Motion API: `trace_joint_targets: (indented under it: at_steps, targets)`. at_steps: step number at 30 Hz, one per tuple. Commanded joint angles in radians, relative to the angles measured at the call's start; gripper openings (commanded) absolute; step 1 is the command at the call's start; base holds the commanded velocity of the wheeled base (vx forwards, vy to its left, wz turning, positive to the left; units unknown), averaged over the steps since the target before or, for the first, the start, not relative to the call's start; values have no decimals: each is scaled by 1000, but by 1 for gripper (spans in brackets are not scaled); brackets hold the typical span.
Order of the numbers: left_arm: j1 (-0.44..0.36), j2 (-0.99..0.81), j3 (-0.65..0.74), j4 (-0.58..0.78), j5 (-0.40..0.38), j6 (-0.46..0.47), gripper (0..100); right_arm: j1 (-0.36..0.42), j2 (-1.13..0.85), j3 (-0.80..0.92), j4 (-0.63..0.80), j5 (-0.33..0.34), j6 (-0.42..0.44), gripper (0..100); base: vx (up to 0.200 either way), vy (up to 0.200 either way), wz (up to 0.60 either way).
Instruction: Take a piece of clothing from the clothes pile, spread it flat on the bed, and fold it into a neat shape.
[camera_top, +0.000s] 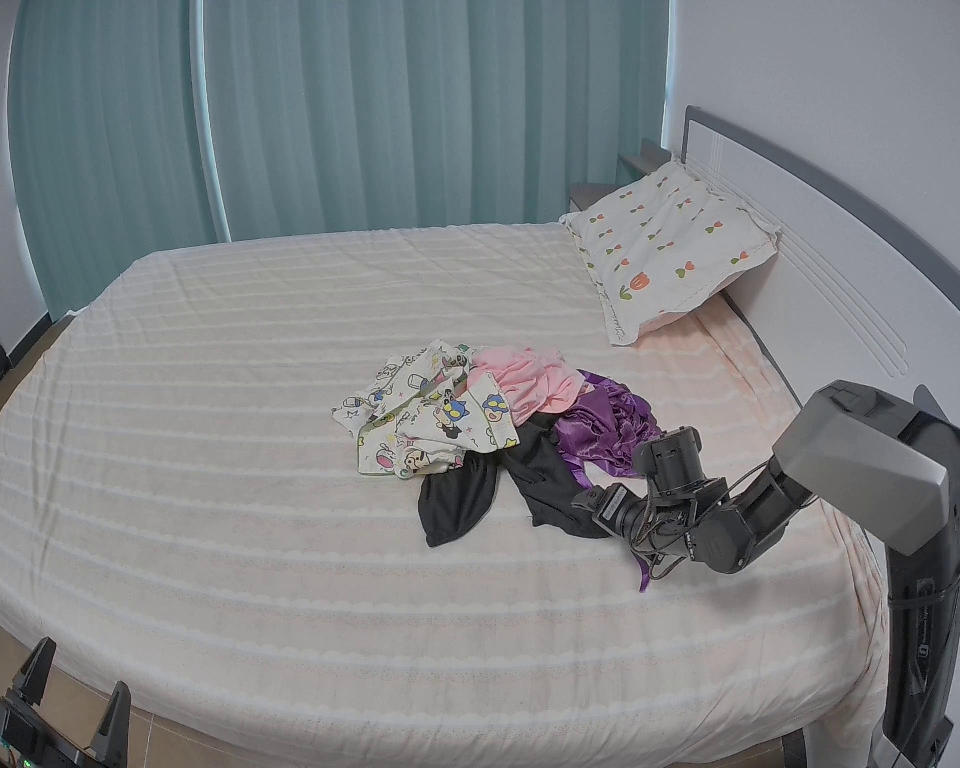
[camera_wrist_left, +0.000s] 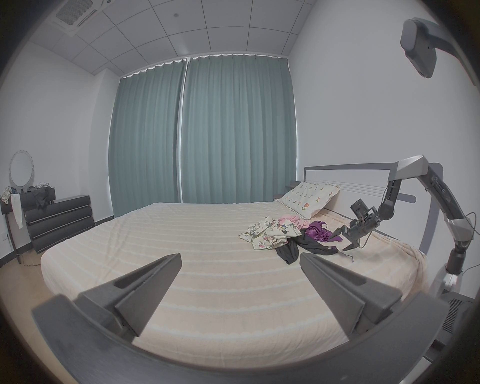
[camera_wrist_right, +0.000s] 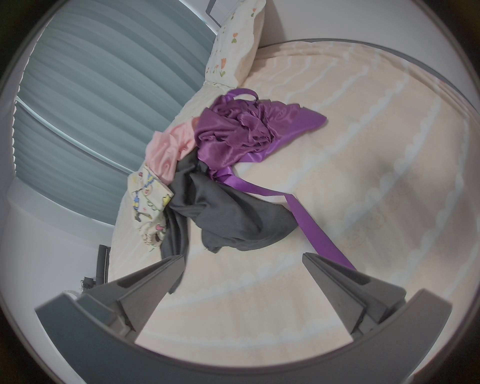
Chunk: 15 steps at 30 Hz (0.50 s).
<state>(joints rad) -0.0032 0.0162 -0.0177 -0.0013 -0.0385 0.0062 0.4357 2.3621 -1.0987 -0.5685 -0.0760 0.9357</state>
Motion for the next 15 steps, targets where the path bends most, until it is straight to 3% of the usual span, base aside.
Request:
trace_joint_targets:
  at_steps: [1,8,15]
  targets:
    - [0,-16,16,0,0,0,100,5,86,-46,-2,-18,0,100,0,0,0]
    - [0,-16,16,0,0,0,100,6,118,-76,-8,-21,-3,100,0,0,0]
    - [0,-16,16,0,0,0,100,9,229,-248,-11,-107,-18,100,0,0,0]
